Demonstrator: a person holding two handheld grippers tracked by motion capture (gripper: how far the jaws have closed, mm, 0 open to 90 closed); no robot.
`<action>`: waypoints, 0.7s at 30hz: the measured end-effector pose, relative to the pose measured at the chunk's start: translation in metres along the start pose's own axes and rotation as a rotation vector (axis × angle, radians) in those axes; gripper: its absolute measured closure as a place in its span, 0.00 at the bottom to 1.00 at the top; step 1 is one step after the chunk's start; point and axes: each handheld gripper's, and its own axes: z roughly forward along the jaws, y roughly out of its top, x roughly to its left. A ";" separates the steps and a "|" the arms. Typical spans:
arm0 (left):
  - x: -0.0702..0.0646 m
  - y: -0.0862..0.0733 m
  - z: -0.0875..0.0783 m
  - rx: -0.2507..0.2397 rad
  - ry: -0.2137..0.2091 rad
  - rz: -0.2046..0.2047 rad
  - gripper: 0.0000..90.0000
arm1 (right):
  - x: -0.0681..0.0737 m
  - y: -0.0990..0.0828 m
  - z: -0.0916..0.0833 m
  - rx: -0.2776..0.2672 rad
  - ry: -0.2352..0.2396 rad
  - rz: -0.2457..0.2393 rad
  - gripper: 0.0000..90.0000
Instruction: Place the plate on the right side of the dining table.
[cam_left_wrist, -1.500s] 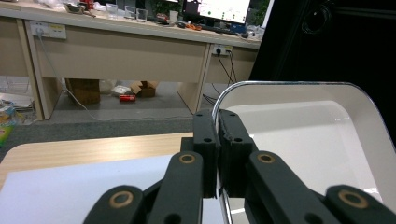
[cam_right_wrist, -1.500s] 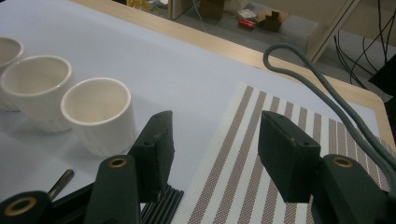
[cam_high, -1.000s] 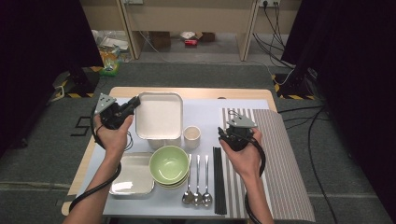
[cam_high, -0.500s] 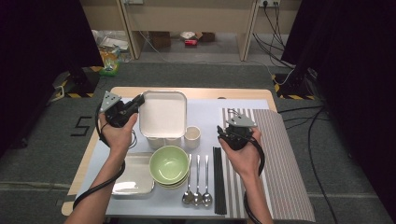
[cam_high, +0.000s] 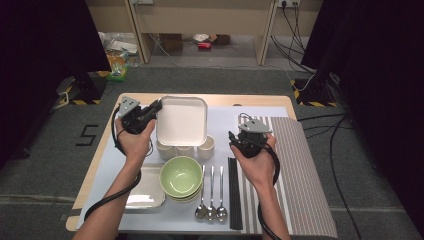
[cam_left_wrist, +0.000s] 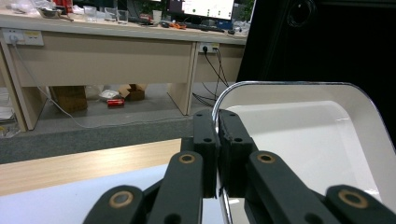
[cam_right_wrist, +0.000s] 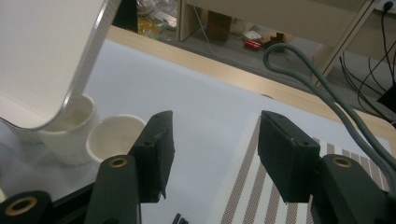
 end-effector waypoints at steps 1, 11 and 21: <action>-0.001 0.000 0.001 0.000 -0.001 0.001 0.96 | 0.001 0.001 0.000 0.000 0.002 0.003 0.52; -0.014 -0.001 0.011 0.011 -0.004 0.023 0.96 | 0.006 0.009 0.005 -0.007 0.017 -0.005 0.52; -0.024 -0.001 0.017 0.021 -0.007 0.047 0.96 | 0.011 0.022 0.009 -0.031 0.037 0.011 0.52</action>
